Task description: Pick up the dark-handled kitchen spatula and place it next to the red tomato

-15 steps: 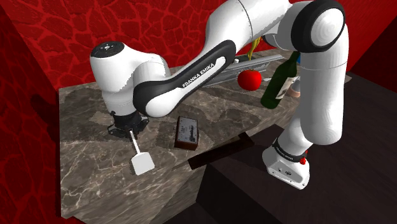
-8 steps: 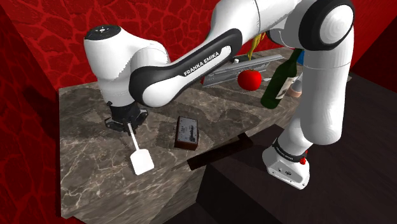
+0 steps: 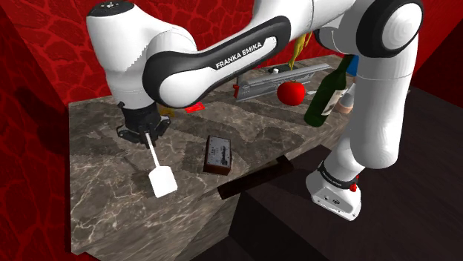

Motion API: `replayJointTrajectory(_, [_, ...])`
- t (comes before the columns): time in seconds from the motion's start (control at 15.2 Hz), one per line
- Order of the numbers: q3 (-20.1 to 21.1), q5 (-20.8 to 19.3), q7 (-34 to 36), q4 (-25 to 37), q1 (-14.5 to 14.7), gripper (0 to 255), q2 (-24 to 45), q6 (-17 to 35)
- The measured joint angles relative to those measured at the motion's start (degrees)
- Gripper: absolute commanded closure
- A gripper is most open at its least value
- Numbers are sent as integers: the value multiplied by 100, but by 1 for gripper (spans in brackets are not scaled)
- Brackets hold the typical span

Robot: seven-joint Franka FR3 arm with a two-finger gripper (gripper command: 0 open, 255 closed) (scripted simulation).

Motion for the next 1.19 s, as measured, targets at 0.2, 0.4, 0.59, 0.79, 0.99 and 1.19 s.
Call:
replayJointTrajectory(0.2, [31,62,-45,138,-6,255,-74,-196])
replayJointTrajectory(0.4, [54,112,-92,284,-10,255,-131,-384])
replayJointTrajectory(0.59, [79,164,-134,447,-9,255,-194,-595])
replayJointTrajectory(0.79, [91,184,-169,686,19,255,-199,-832])
replayJointTrajectory(0.99, [106,206,-191,884,45,255,-217,-1041])
replayJointTrajectory(1.19, [118,232,-232,1074,55,255,-245,-1249])
